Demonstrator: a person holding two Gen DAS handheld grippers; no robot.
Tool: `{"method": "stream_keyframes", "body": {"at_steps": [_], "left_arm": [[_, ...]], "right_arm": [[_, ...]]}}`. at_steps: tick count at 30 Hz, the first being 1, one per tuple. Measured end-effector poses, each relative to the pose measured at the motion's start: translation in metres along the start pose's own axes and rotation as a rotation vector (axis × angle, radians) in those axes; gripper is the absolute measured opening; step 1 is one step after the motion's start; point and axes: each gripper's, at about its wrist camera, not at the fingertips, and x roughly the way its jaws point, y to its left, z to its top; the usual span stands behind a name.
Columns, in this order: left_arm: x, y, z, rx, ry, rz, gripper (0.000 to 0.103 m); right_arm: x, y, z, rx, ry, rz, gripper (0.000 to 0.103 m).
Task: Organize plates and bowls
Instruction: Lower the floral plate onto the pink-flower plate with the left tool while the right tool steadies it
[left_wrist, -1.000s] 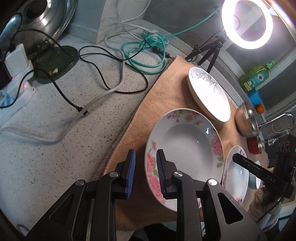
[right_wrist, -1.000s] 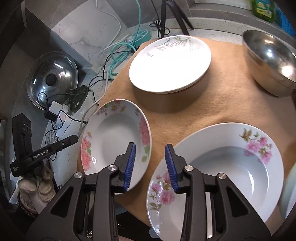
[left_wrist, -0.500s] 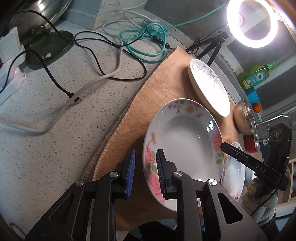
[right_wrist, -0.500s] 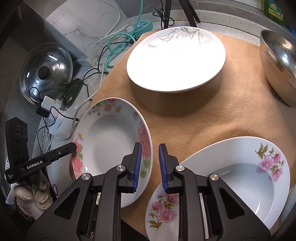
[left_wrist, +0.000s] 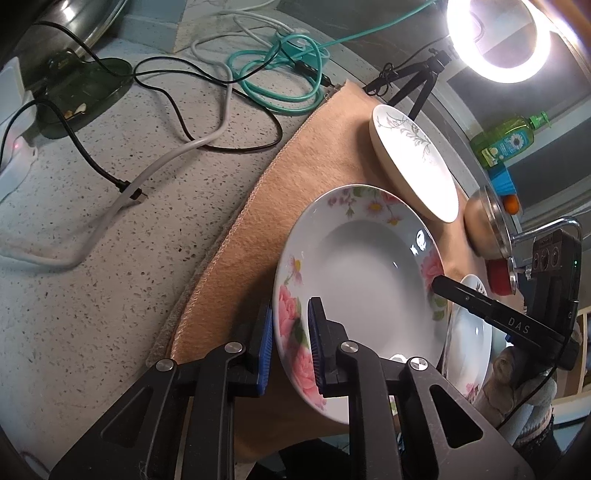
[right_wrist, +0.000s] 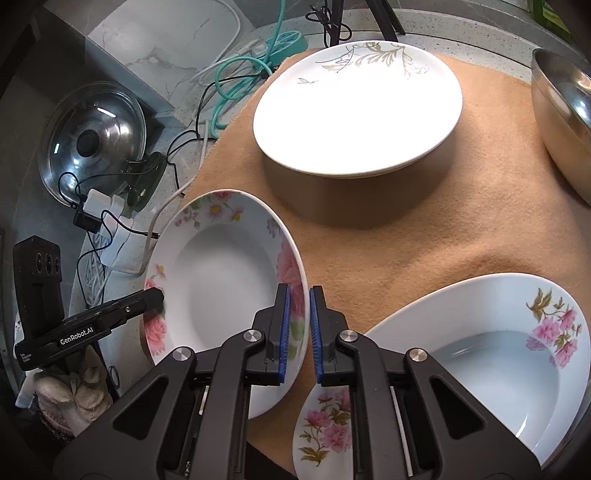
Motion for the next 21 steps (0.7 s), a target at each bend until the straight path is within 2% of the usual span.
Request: {"method": "stream_keyframes", "body": {"at_steps": [14,21], "left_arm": [[-0.002,-0.006,0.0,0.037,-0.005,0.033,0.017],[-0.01,-0.012,0.002,0.055,-0.026,0.037,0.017]], "right_arm": [[-0.002,0.0,-0.002,0.006,-0.003,0.006,0.01],[-0.015,0.002,-0.004,0.022,-0.032,0.015,0.01]]}}
